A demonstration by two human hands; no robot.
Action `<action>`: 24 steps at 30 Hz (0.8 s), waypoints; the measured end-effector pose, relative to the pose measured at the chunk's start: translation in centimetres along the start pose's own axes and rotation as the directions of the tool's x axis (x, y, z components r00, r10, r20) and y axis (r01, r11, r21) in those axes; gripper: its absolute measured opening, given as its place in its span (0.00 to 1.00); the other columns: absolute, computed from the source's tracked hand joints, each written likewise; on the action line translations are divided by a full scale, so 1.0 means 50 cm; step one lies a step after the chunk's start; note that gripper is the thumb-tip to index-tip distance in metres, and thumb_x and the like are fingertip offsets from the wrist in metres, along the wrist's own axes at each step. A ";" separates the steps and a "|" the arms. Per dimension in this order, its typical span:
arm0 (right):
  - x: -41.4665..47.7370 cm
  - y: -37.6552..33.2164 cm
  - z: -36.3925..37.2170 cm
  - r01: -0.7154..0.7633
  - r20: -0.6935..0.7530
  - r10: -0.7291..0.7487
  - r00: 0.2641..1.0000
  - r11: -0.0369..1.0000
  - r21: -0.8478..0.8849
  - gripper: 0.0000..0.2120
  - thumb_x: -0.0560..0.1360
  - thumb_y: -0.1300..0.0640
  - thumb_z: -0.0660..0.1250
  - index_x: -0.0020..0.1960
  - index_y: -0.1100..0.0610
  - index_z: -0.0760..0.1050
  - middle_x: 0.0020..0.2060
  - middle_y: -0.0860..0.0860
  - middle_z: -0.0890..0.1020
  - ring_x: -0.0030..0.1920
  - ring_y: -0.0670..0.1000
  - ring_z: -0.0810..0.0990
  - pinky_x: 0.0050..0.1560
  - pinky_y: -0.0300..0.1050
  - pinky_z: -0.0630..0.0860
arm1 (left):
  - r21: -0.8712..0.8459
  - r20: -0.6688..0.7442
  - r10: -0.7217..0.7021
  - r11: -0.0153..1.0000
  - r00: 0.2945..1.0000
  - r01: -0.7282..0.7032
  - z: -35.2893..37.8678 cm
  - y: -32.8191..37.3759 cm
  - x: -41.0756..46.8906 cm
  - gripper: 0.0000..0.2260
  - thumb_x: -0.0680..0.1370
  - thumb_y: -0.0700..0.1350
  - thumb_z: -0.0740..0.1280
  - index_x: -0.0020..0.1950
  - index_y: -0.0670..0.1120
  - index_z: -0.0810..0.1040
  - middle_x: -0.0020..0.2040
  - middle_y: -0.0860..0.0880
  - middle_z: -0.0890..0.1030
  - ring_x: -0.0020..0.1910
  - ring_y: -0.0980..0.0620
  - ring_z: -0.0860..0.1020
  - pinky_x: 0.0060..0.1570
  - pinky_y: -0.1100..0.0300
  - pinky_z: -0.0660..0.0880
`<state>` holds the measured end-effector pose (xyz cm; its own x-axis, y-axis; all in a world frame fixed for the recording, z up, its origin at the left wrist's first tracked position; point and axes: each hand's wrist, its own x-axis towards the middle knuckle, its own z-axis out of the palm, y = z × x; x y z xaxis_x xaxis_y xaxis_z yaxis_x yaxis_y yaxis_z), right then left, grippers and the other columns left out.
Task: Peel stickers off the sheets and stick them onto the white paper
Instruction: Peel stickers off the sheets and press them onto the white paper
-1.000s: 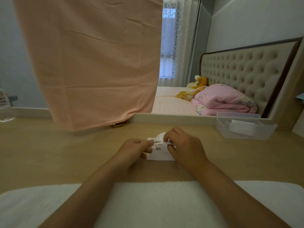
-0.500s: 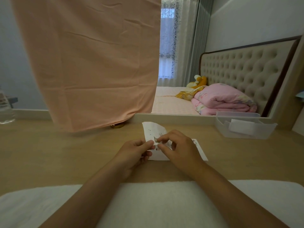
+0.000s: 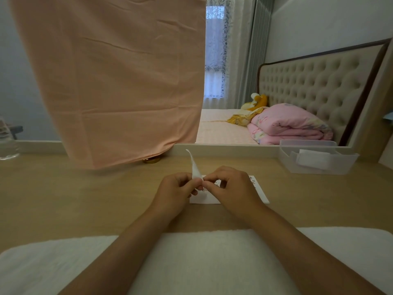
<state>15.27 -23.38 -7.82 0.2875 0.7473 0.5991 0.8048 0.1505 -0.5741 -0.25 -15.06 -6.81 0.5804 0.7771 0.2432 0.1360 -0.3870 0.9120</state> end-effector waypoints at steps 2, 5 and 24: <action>0.001 -0.002 -0.001 -0.019 0.017 0.018 1.000 0.999 0.037 0.03 0.75 0.51 0.75 0.48 0.47 0.87 0.42 0.41 0.85 0.41 0.40 0.79 0.41 0.35 0.72 | 0.043 -0.007 0.042 0.998 0.999 -0.041 -0.003 0.000 0.001 0.09 0.80 0.47 0.68 0.43 0.50 0.86 0.39 0.52 0.85 0.39 0.58 0.80 0.46 0.59 0.77; 0.003 -0.004 -0.004 -0.094 0.044 0.089 0.995 0.986 0.140 0.04 0.76 0.54 0.73 0.47 0.47 0.87 0.42 0.41 0.86 0.44 0.41 0.81 0.42 0.35 0.71 | 0.079 -0.001 0.086 0.993 0.996 -0.086 -0.007 0.000 0.001 0.09 0.80 0.47 0.68 0.43 0.51 0.86 0.38 0.53 0.84 0.40 0.59 0.80 0.47 0.57 0.76; 0.002 -0.021 0.000 -0.242 -0.009 0.244 0.970 0.966 0.094 0.04 0.76 0.51 0.71 0.44 0.47 0.84 0.42 0.39 0.84 0.40 0.41 0.78 0.39 0.40 0.75 | -0.371 -0.015 -0.184 0.914 0.983 0.165 0.015 0.021 -0.011 0.07 0.79 0.42 0.70 0.49 0.55 0.82 0.47 0.54 0.86 0.46 0.57 0.85 0.45 0.62 0.81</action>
<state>14.44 -23.47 -7.18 0.4801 0.7556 0.4456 0.6583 0.0253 -0.7523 0.17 -16.24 -6.25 0.5334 0.8424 0.0766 -0.0779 -0.0413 0.9961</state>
